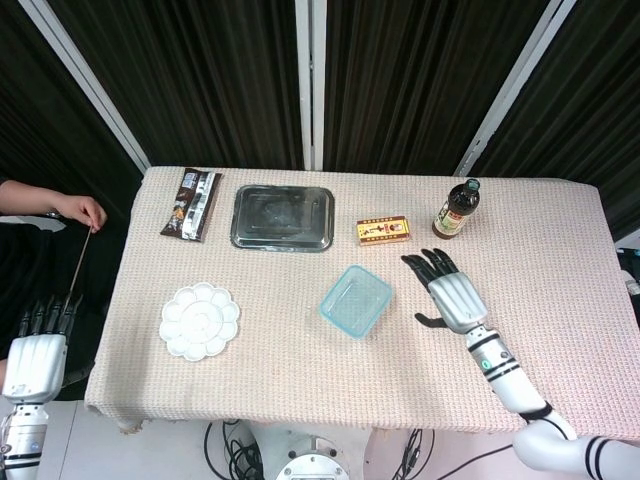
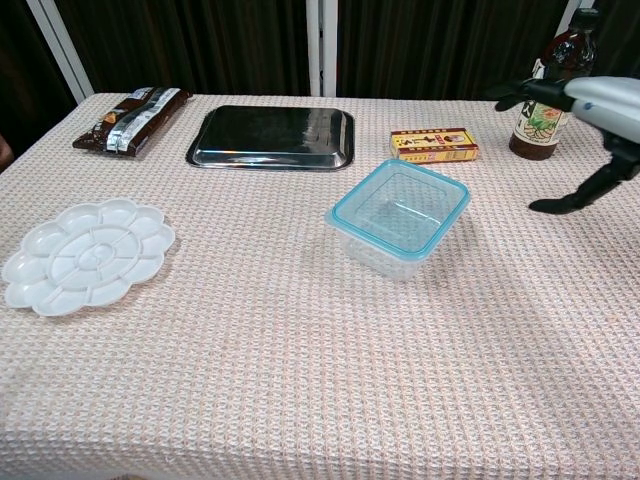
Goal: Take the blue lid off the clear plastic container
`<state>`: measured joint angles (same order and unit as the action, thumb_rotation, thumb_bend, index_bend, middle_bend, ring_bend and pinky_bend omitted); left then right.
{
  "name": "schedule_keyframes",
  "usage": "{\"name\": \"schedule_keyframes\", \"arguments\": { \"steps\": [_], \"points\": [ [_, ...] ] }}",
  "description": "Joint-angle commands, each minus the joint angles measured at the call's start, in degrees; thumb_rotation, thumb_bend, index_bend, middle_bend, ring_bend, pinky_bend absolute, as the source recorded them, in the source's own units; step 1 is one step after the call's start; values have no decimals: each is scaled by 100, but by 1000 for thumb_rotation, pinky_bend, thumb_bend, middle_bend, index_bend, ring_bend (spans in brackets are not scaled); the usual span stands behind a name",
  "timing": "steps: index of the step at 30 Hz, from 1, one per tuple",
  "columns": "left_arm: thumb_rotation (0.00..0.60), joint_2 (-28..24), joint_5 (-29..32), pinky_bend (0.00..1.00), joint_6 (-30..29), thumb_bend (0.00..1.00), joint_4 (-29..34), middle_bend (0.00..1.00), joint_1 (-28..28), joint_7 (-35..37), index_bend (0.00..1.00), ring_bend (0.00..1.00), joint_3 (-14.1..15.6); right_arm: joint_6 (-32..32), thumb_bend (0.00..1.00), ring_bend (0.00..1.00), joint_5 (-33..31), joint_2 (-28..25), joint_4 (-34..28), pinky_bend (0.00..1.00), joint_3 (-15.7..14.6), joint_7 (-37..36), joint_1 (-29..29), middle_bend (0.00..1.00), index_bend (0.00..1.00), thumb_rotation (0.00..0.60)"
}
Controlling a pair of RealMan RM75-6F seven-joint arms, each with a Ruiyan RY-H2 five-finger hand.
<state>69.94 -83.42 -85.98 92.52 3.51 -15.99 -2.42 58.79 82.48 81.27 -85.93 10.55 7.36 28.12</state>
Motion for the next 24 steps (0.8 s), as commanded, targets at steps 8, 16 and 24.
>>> {"name": "schedule_keyframes", "arguments": {
  "steps": [8, 16, 24],
  "points": [
    [600, -14, 79, 0, 59, 0, 21, 21, 30, 7, 72, 0, -29, -653, 79, 0, -504, 1013, 1232, 0, 302, 397, 878, 62, 0, 600],
    [600, -3, 109, 0, 86, 0, 46, 21, 57, -33, 72, 0, -40, -698, 78, 0, -375, 1946, 2387, 0, 550, 445, 1689, 63, 0, 600],
    [600, -10, 76, 0, 78, 0, 76, 22, 85, -74, 72, 0, -44, -952, 77, 0, -224, 1902, 2302, 0, 447, 218, 2077, 74, 0, 600]
  ]
}}
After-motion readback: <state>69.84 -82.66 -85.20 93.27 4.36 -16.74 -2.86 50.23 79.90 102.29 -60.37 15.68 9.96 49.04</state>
